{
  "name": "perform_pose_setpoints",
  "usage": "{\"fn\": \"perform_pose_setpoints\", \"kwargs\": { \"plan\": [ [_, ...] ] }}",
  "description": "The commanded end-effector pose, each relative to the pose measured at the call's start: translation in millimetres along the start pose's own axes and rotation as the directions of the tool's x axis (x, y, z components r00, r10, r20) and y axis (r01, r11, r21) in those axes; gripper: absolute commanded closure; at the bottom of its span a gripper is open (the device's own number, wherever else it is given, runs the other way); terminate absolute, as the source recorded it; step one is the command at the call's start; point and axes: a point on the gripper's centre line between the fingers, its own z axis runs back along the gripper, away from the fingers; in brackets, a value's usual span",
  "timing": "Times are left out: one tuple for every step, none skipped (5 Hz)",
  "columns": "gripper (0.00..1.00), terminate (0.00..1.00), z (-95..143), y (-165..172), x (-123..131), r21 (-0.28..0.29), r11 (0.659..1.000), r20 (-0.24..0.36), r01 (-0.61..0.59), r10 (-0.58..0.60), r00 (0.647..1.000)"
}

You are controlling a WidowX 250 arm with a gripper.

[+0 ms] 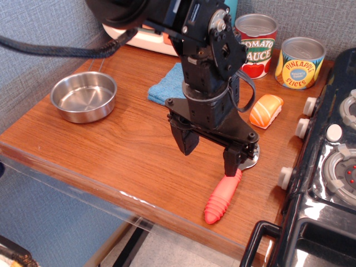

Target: Move cloth to front center of table.

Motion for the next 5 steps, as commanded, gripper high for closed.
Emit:
{"fn": "perform_pose_setpoints", "kwargs": {
  "plan": [
    [0.0,0.0,0.0,0.0,0.0,0.0,1.0,0.0,0.0,0.0,1.0],
    [0.0,0.0,-8.6,31.8,29.7,0.028,0.996,-0.01,-0.082,0.082,0.997],
    [0.0,0.0,-12.0,65.1,60.7,0.055,0.986,0.024,-0.157,0.155,0.988],
    [0.0,0.0,-22.8,101.4,96.0,0.112,0.97,0.017,-0.216,0.215,0.976],
    [0.0,0.0,-34.9,132.4,124.1,0.149,0.966,-0.018,-0.209,0.214,0.977]
  ]
}}
